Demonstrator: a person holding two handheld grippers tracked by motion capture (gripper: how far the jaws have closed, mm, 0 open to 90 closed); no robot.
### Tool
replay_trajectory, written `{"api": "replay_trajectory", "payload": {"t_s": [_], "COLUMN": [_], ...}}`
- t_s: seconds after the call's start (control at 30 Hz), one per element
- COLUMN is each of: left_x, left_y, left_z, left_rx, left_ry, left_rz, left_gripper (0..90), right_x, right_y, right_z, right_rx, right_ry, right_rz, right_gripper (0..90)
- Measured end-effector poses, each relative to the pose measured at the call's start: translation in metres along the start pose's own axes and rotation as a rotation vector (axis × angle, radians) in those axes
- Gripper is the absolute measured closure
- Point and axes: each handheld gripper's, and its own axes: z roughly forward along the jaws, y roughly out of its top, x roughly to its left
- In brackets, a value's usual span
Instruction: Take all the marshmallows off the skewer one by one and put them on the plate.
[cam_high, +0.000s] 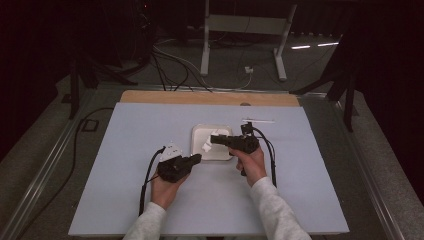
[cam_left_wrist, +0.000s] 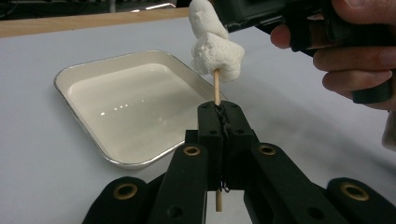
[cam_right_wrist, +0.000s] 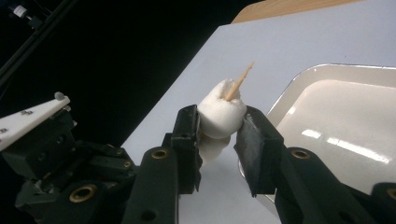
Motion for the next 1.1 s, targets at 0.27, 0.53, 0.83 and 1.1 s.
{"api": "replay_trajectory", "payload": {"t_s": [0.27, 0.53, 0.83, 1.1], "left_x": [-0.003, -0.003, -0.005, -0.010], "left_y": [-0.004, -0.006, -0.006, -0.007], "left_z": [0.007, 0.006, 0.004, 0.006], "left_rx": [0.039, 0.030, 0.017, 0.023], "left_ry": [0.006, 0.036, 0.042, 0.043], "left_rz": [0.034, 0.063, 0.063, 0.073], "left_gripper": [90.0, 90.0, 90.0, 90.0], "right_x": [0.016, 0.022, 0.024, 0.025], "right_y": [0.006, 0.009, 0.009, 0.002], "right_z": [0.000, -0.002, -0.005, 0.007], "right_rx": [0.019, -0.013, -0.046, -0.002], "right_ry": [-0.030, -0.053, -0.006, -0.006], "right_rz": [-0.095, -0.097, -0.089, -0.094], "right_gripper": [76.2, 78.8, 77.1, 72.9]}}
